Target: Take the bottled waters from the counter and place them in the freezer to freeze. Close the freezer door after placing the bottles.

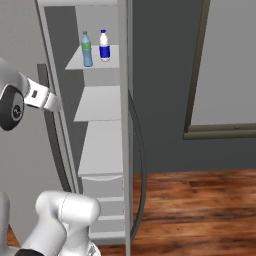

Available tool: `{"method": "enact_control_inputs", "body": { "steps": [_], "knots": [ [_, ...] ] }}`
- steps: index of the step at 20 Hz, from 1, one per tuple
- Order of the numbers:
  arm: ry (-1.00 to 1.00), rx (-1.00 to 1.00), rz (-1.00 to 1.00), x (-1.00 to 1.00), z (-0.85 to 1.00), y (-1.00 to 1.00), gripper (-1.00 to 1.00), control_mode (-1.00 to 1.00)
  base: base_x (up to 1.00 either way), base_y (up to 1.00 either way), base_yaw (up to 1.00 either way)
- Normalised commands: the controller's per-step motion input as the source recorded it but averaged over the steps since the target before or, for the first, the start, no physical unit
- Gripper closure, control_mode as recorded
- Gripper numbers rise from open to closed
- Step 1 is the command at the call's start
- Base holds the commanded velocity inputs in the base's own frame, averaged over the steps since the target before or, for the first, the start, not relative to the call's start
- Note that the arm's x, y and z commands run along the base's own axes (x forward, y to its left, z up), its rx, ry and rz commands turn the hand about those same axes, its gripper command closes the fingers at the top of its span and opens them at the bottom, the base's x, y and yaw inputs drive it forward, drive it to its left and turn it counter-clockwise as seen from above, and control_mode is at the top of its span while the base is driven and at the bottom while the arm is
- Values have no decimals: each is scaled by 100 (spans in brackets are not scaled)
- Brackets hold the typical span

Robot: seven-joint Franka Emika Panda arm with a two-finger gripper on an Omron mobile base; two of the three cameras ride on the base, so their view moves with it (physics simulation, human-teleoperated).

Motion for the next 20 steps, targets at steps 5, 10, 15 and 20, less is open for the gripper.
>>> {"method": "enact_control_inputs", "body": {
  "steps": [5,10,15,20],
  "knots": [
    [26,0,-3,-57,-45,0,-100,-100,0,0,0],
    [5,0,0,-2,-9,0,-100,-100,0,0,0],
    [-19,-15,0,-15,0,-10,-100,-100,0,0,0],
    [-17,-14,0,-9,0,-2,-100,-100,0,0,0]
  ]
}}
